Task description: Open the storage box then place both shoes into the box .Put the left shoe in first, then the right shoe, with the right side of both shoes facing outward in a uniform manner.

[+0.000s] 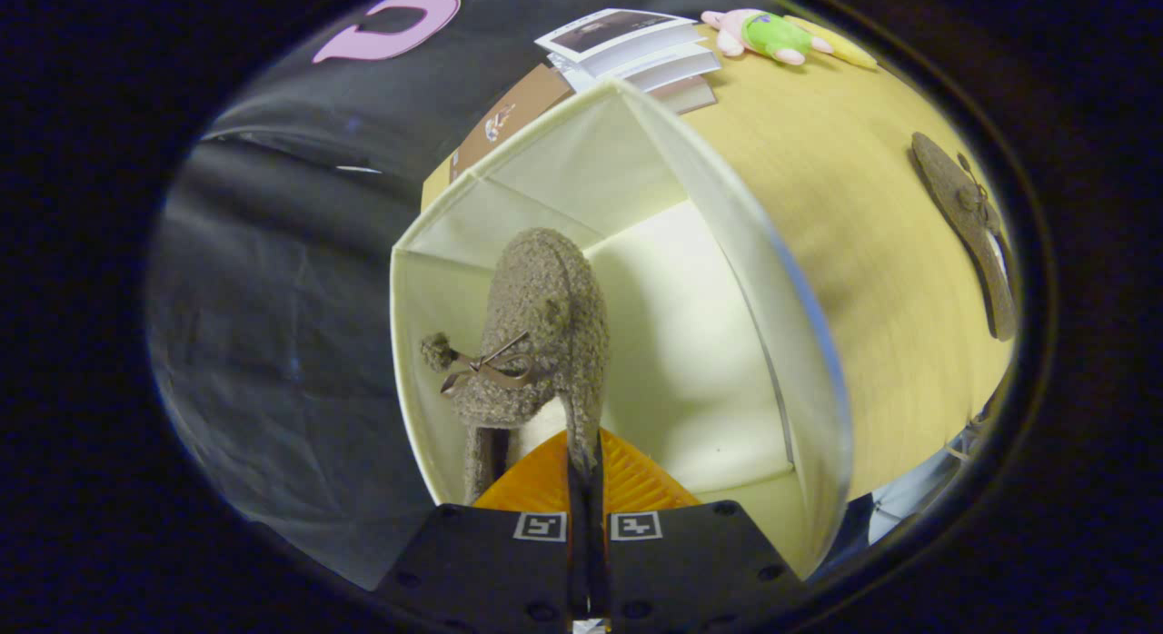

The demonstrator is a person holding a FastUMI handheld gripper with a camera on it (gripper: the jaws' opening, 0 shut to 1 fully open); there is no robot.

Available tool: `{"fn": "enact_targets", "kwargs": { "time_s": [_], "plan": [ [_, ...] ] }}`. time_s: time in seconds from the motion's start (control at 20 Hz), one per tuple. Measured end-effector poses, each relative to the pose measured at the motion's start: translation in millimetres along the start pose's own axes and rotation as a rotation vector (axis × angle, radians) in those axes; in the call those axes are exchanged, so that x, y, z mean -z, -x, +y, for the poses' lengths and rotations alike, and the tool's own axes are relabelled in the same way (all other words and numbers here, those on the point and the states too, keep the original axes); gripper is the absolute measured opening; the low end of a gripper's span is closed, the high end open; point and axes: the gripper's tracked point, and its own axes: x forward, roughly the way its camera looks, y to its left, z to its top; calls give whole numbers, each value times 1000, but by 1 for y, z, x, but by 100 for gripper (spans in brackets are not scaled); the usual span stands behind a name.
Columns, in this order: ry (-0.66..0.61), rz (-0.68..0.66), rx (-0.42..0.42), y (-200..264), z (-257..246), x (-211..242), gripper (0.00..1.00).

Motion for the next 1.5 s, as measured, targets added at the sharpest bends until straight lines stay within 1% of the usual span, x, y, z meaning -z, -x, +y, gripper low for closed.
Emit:
{"fn": "enact_targets", "kwargs": {
  "time_s": [0.1,0.2,0.3,0.35,0.5,0.6,0.75,0.85,0.95,1.0,1.15,1.35,1.5],
  "plan": [
    [15,-5,23,-10,-1,4,4],
    [18,-24,74,-15,-9,-1,5],
    [10,-35,67,-15,-8,-6,6],
    [7,-19,39,-11,-2,-8,6],
    [13,26,-104,1,23,-1,29],
    [30,41,-188,17,35,1,56],
    [74,39,-221,43,29,0,96],
    [114,36,-232,62,21,1,95],
    [173,15,-214,83,5,-3,94],
    [208,-7,-209,94,-2,-8,99],
    [270,-59,-180,127,-32,-20,99],
    [290,-51,-110,163,-94,-36,100],
    [300,-46,-20,181,-154,-52,100]
  ]
}}
